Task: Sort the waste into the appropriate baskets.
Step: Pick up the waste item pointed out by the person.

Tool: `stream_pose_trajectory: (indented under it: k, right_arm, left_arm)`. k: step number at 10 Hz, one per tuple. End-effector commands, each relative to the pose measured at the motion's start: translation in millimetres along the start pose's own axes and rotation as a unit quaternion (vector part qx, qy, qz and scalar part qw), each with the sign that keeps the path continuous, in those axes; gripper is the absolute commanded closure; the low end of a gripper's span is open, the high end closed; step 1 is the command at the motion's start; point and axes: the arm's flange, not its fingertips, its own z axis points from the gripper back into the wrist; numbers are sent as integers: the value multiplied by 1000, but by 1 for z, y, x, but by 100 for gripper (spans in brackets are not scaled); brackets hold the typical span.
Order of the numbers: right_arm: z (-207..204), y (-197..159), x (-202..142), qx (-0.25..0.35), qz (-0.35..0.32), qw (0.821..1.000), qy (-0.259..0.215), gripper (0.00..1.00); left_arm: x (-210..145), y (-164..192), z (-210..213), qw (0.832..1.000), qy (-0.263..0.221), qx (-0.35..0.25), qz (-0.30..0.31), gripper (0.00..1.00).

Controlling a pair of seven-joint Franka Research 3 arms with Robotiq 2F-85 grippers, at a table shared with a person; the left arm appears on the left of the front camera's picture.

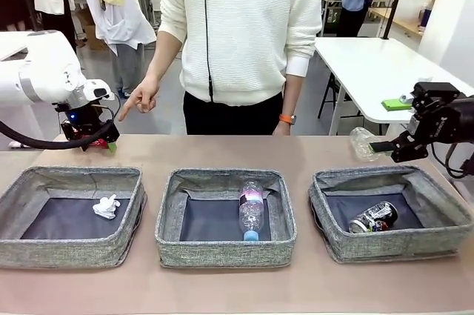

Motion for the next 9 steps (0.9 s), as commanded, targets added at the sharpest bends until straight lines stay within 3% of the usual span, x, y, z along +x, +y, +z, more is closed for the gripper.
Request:
stream_pose_trajectory:
  k: [1,3,4,5,6,7,8,9]
  right_arm:
    - [1,2,0,7,9,1000,3,0]
    - [1,2,0,7,9,1000,3,0]
    - [1,2,0,7,9,1000,3,0]
    - [1,2,0,7,9,1000,3,0]
    - [1,2,0,7,9,1000,3,0]
    - [1,2,0,7,9,1000,3,0]
    - [1,2,0,7,9,1000,3,0]
    - [1,2,0,7,9,1000,3,0]
  left_arm:
    - [-33,-8,41,997,30,31,-57,0]
    - [-40,0,77,994,-15,37,-99,0]
    - [-33,8,88,984,-29,26,-176,0]
    - [-23,14,93,944,0,13,-329,0]
    - [-17,22,95,893,44,1,-449,0]
    - [-9,32,95,820,87,-1,-566,0]
    - [-6,50,90,748,119,88,-647,0]
    - [-1,49,87,735,73,140,-659,0]
